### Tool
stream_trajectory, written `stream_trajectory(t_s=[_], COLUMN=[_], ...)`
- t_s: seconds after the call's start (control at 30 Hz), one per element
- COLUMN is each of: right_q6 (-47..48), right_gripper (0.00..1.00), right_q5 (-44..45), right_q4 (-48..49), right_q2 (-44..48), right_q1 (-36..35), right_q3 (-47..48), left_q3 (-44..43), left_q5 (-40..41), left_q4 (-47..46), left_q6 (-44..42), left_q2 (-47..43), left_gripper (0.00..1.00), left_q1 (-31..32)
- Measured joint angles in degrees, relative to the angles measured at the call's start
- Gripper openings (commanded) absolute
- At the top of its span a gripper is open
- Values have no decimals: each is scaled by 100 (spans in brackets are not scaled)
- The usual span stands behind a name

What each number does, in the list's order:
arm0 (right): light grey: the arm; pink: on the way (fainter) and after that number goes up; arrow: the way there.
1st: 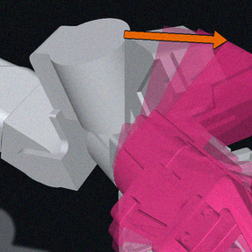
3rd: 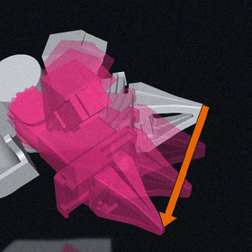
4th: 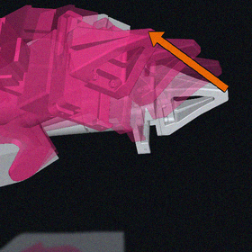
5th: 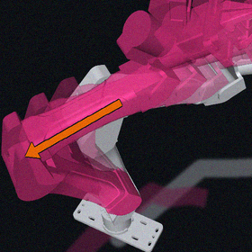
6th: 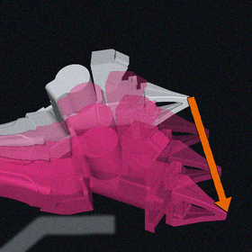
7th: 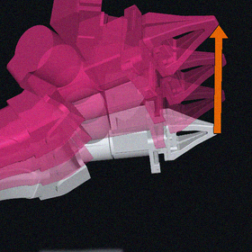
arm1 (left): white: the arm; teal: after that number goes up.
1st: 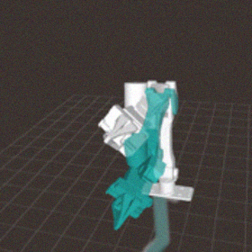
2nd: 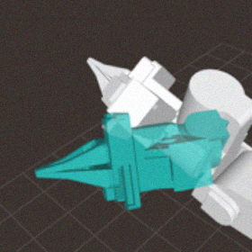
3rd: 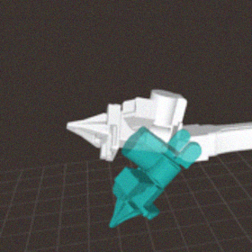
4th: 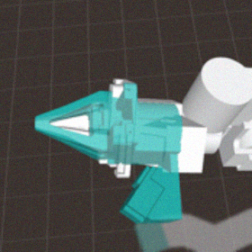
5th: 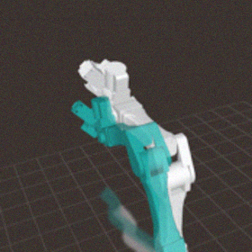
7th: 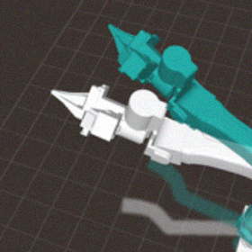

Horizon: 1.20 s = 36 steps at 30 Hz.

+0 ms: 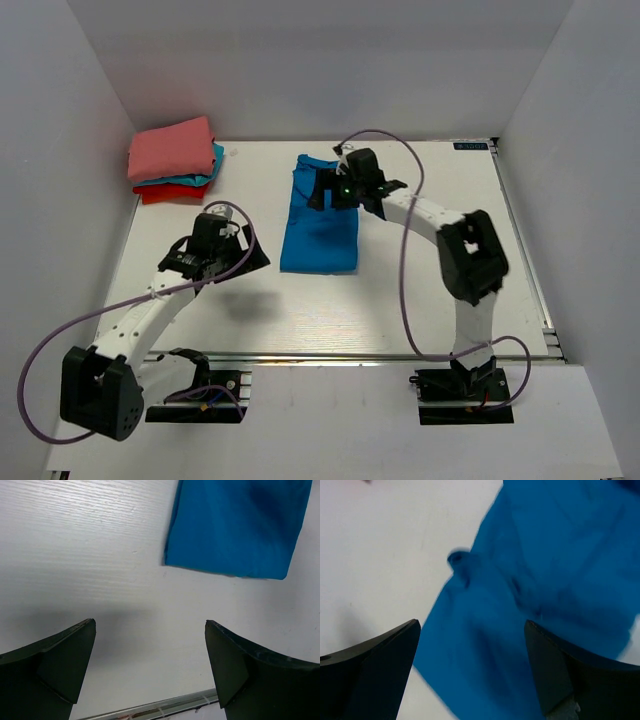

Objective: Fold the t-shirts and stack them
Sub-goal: Fold the folded rectangular tshirt in 1/3 of the way, then grab one side of the 2/3 rectangular tshirt with both arms

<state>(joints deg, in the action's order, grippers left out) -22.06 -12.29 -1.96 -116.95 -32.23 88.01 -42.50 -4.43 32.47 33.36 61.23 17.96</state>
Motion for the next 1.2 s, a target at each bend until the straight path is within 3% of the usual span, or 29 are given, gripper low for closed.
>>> stream_trajectory(t_s=[0.2,0.3,0.53,0.73,0.77,0.93,1.07,1.2], right_q6=[-129,-186,-365,-452,-457,-516,-643,-774], right_gripper=[90,90,89,79,71,59,52,30], right_q5=[433,588,632,313,256,9,-76,-166], right_q4=[-96,-164,-496,-256,-192,11,72,273], right_q2=[2496,3095,2870,2245,2116,1871,1864,1902], right_q1=[-9,22,72,74,76,74,72,72], right_q3=[-2483,-3324,-4046,-3805,-3740,-3620,-3707,-3899], left_q3=[-90,-415,-734,-811,-839,-1027,-968,-664], left_q5=[-420,-527,-485,-369,-361,-264,-249,-308], left_q4=[-603,-800,-1204,-1650,-1720,-2085,-2396,-2848], left_q6=[-59,-173,-348,-393,-396,-437,-435,-341], left_q2=[1049,1714,2741,3230,3281,3598,3700,3630], left_gripper=[100,100,97,92,91,66,56,46], left_q1=[72,133,304,426,442,549,651,776])
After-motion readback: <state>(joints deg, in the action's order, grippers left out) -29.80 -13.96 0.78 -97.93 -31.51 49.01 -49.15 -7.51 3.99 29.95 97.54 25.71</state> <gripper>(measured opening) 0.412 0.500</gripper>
